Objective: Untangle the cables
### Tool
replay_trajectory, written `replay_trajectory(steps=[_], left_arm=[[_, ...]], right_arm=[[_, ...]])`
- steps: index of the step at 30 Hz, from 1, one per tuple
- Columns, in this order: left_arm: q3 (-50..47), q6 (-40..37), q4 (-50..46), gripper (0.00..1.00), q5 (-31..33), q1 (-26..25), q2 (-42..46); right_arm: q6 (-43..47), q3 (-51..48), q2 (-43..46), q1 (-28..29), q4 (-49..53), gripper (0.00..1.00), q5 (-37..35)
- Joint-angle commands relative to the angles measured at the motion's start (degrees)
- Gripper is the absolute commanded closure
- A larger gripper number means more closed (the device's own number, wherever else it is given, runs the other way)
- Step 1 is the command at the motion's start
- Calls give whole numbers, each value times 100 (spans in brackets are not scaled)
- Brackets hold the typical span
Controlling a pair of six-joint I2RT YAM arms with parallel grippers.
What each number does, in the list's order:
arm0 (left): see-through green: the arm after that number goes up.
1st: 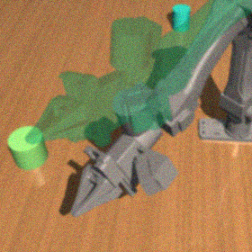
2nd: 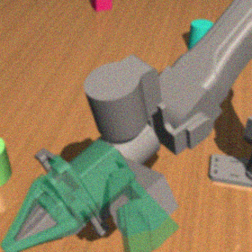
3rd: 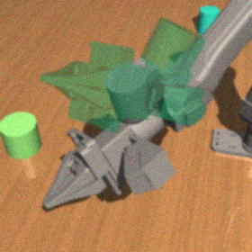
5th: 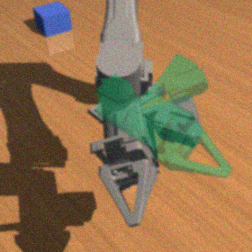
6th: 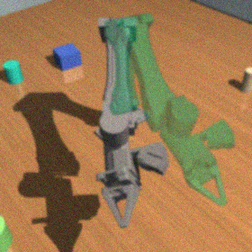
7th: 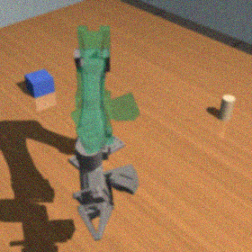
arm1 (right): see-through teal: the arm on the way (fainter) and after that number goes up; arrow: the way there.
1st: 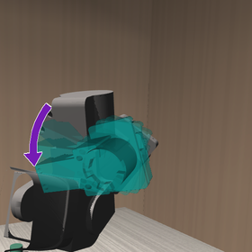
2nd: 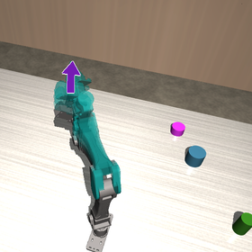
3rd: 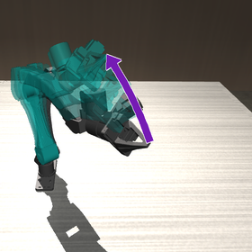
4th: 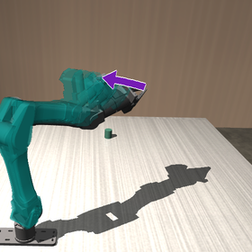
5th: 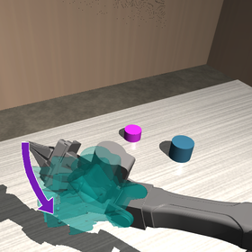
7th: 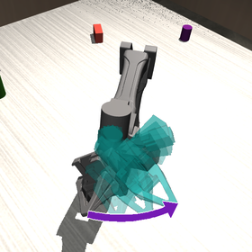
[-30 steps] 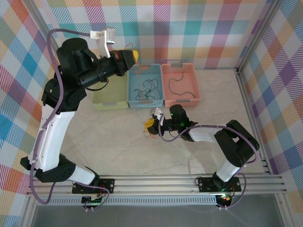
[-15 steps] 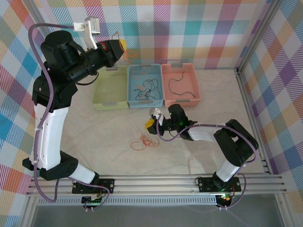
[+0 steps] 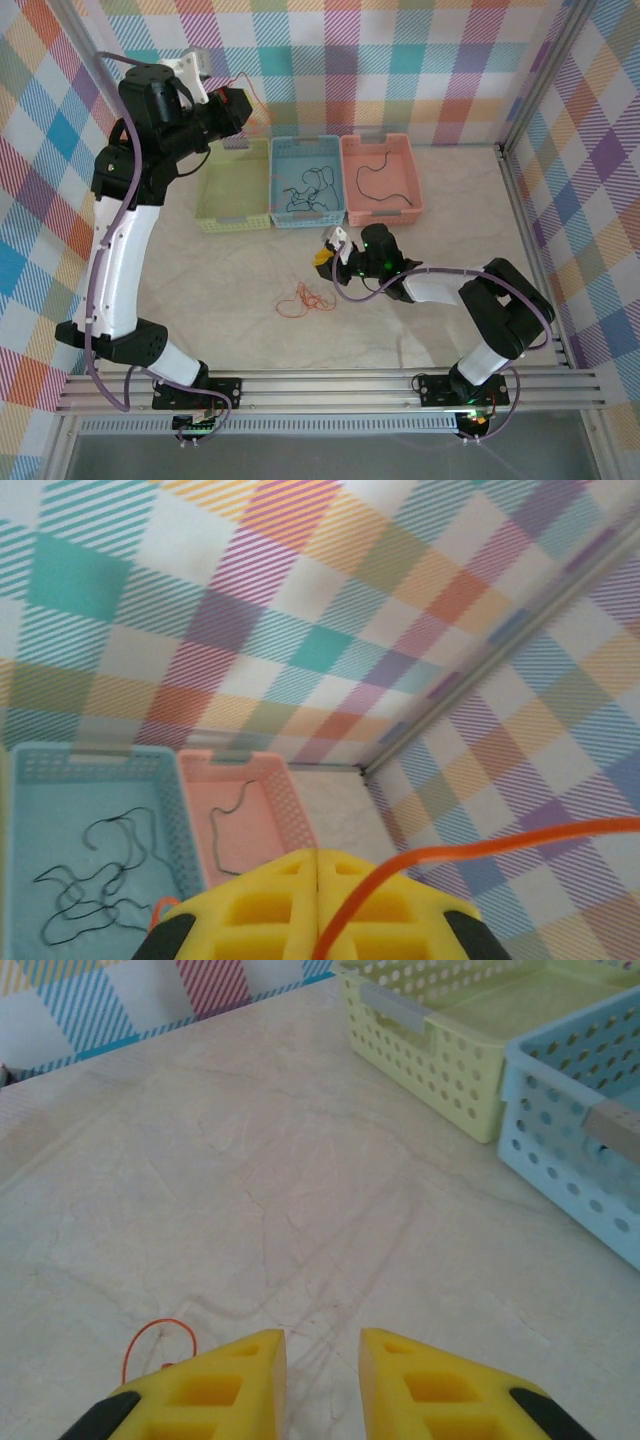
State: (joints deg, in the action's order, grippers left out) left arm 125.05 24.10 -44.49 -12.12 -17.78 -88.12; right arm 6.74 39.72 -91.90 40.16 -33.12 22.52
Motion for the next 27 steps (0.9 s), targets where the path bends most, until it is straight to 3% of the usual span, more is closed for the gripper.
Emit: replay_trajectory(steps=[1,11,27], left_arm=[[-191,-179,201,100,374,216,-145],[50,-1,224,100,710,1075,-1160],[341,73,83,100,1016,1596,-2865]], right_arm=[[61,-95,196,-11,-247,73,-251],[84,-100,214,-14,-222,72,-275],[80,-97,216,-8,-222,71,-196]])
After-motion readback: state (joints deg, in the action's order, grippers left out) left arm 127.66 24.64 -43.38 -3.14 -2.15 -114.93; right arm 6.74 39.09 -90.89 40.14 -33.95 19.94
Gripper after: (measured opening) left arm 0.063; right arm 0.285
